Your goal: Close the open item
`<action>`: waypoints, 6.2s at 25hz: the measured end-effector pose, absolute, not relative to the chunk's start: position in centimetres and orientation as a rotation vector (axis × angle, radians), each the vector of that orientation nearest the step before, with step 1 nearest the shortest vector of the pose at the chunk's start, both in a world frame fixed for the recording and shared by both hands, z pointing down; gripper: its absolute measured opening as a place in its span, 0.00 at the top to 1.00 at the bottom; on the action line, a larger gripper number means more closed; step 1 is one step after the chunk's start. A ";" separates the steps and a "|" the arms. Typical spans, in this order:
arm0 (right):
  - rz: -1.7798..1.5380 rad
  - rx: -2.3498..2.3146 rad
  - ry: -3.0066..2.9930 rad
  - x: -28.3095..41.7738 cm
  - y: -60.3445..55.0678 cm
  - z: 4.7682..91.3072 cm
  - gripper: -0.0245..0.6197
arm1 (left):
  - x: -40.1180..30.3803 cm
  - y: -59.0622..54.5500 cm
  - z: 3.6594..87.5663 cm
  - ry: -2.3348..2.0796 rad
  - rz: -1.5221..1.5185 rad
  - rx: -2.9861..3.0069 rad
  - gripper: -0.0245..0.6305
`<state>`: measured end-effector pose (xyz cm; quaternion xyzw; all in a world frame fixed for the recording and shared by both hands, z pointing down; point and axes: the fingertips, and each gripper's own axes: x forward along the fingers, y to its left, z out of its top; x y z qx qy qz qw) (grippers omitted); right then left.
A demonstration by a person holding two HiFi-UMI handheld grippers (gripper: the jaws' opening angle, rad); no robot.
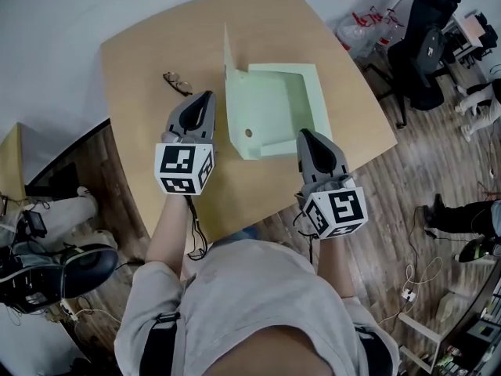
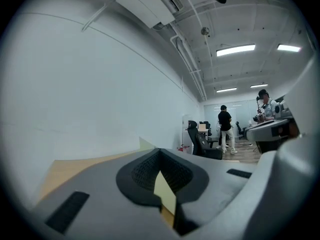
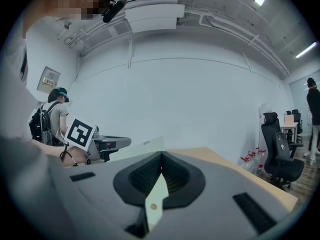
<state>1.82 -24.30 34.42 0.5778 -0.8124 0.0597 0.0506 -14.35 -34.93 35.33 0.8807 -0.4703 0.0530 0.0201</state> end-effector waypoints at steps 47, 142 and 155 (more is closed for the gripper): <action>0.247 1.561 -2.451 18.1 -33.4 39.8 0.95 | 2.7 -39.9 44.9 -1.209 0.329 2.607 0.94; 0.276 1.763 -2.499 14.7 -19.2 36.8 0.95 | 2.5 -23.3 36.0 -1.191 0.117 2.835 0.94; 0.183 1.827 -2.533 12.3 -15.6 34.4 0.95 | -0.1 -20.2 34.8 -1.200 0.067 2.847 0.94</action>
